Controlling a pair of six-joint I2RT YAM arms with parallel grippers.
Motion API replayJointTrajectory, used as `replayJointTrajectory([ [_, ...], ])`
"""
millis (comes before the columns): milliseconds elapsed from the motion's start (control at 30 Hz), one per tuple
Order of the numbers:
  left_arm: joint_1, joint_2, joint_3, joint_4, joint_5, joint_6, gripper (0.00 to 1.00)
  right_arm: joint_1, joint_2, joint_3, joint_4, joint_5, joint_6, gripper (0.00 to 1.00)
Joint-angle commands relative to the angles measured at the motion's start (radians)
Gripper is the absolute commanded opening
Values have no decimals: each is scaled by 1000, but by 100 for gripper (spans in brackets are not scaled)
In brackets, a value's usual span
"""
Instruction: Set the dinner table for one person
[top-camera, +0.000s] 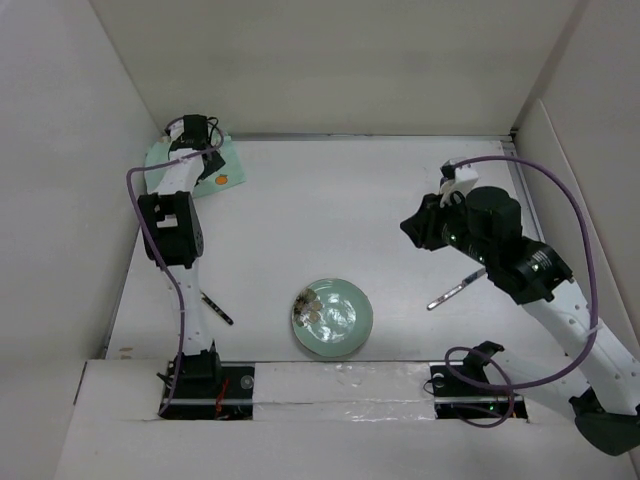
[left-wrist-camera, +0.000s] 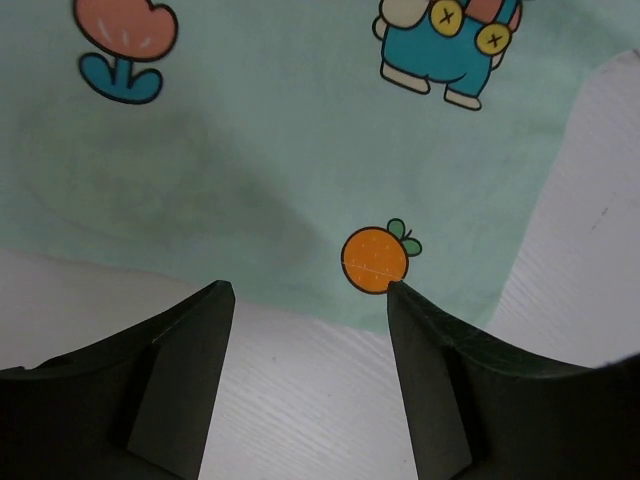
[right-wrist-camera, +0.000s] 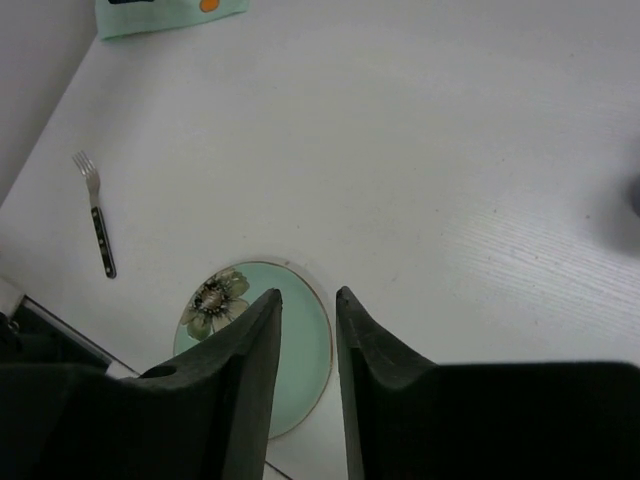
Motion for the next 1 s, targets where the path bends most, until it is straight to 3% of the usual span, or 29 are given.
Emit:
replayJointTrajectory([
  [0, -36, 50, 99, -26, 17, 4, 60, -23, 32, 29, 46, -67, -22, 36],
  [267, -82, 199, 223, -48, 15, 44, 61, -43, 121, 54, 42, -133, -16, 42],
  [333, -82, 223, 228, -51, 40, 38, 63, -43, 133, 60, 40, -140, -13, 42],
  [400, -92, 240, 228, -55, 63, 40, 72, -43, 144, 67, 39, -142, -11, 40],
  [533, -122, 262, 237, -72, 89, 64, 72, -43, 158, 84, 45, -147, -11, 40],
  [567, -137, 266, 241, -78, 98, 84, 66, -43, 164, 87, 51, -147, -8, 40],
  [700, -160, 286, 258, -117, 85, 102, 59, -43, 169, 104, 43, -139, -10, 41],
  [767, -161, 291, 257, -132, 92, 138, 46, -43, 158, 107, 43, -130, -11, 41],
  [833, -161, 291, 260, -154, 112, 159, 40, -43, 150, 110, 46, -117, -16, 42],
  [900, -170, 285, 269, -170, 114, 187, 25, -43, 140, 115, 48, -110, -20, 42],
  [967, -170, 285, 274, -178, 111, 199, 20, -43, 137, 115, 51, -107, -22, 42],
])
